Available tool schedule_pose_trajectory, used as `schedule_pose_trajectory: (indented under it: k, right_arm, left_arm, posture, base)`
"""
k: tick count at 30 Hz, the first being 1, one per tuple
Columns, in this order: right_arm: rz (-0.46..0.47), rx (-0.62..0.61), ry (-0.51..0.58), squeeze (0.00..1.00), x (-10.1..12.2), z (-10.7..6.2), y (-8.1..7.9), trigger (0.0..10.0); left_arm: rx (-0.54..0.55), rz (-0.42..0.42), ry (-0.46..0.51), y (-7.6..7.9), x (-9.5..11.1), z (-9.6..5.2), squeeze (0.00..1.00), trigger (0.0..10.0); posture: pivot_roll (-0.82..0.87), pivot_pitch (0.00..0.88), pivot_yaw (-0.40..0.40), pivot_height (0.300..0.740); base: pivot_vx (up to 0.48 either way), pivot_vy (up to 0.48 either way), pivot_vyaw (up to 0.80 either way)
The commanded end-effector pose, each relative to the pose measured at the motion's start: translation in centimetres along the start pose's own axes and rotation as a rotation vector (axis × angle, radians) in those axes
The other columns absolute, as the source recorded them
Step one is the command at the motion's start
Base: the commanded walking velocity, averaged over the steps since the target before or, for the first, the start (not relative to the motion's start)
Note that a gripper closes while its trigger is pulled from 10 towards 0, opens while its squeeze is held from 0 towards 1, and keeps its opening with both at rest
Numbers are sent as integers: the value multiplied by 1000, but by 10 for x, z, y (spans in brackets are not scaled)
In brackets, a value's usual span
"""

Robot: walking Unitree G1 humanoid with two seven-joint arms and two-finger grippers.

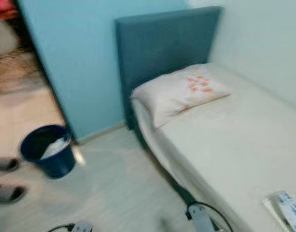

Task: Clean up the room

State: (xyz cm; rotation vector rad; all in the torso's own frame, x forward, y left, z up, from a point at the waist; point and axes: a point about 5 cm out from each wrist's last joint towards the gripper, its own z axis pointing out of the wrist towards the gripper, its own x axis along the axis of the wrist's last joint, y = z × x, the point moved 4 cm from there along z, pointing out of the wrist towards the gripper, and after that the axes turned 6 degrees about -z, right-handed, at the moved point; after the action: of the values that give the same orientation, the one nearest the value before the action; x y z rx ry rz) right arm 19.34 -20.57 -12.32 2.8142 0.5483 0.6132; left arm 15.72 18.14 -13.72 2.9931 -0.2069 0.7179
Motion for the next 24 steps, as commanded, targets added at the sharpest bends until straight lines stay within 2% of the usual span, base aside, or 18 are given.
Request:
schedule_pose_trajectory:
  k: [1, 7, 15, 22, 24]
  right_arm:
    - [10, -9, -15, 0, -5, 0, 2, 10000]
    - [12, -11, -8, 0, 1, 0, 1, 10000]
    - [13, -13, 2, 0, 7, 0, 1, 10000]
    - [10, -16, 2, 0, 7, 0, -1, 10000]
    - [9, -19, 0, 0, 5, 0, 0, 10000]
  left_arm:
    - [-2, -2, -5, 1, -1, 0, 0, 10000]
    - [17, 31, -31, -2, -5, 0, 0, 10000]
    - [27, 34, -41, -2, -5, 0, 0, 10000]
    - [26, 31, -29, 1, 6, 2, 0, 10000]
    - [26, 40, -17, 7, 15, 5, 0, 10000]
  posture:
    - [-40, 68, 0, 735]
    - [-39, 72, 1, 735]
    - [-40, 75, 0, 735]
    - [-44, 78, 0, 735]
    - [-46, 79, 0, 735]
  base:
    - [0, 0, -719]
    - [0, 0, -720]
    - [0, 0, -720]
    - [0, 0, -719]
    - [0, 0, -719]
